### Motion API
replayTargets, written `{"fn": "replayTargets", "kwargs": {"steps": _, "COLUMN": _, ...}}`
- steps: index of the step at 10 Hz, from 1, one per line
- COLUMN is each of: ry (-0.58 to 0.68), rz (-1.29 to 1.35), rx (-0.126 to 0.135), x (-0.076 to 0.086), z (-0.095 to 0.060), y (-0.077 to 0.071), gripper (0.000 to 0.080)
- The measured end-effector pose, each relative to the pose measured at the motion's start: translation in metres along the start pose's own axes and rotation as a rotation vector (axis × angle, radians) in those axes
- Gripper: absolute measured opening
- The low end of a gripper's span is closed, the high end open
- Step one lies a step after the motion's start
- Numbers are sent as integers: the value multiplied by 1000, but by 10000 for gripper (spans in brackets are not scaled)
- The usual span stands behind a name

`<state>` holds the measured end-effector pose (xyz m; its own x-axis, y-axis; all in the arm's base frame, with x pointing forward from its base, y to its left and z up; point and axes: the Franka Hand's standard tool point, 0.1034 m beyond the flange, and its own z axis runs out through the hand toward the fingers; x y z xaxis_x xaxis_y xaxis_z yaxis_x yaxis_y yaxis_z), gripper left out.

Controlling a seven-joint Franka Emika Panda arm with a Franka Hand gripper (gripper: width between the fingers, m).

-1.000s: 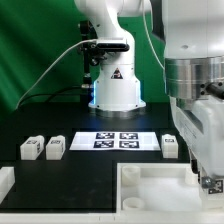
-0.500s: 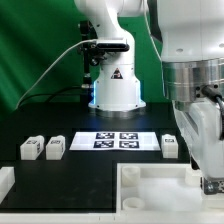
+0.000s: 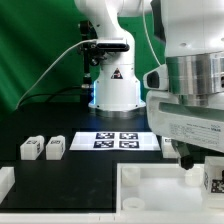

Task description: Assemble one leg

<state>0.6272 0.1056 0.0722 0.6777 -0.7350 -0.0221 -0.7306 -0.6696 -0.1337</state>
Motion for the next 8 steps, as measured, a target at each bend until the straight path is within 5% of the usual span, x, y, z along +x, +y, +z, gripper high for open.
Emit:
{"fn": "replayTargets", "kwargs": {"steps": 4, "ry": 7, "rz": -737, "rx": -5, "x": 7, "z": -2, "y": -3, "gripper": 649}}
{"fn": "replayTargets", "kwargs": {"steps": 7, "ry": 7, "rz": -733, "rx": -6, "x": 8, "z": -1, "y": -2, "gripper": 649}}
{"fn": "replayTargets", "kwargs": {"steps": 8, "ry": 7, "rz": -714, "rx": -6, "x": 8, "z": -1, "y": -2, "gripper": 521}}
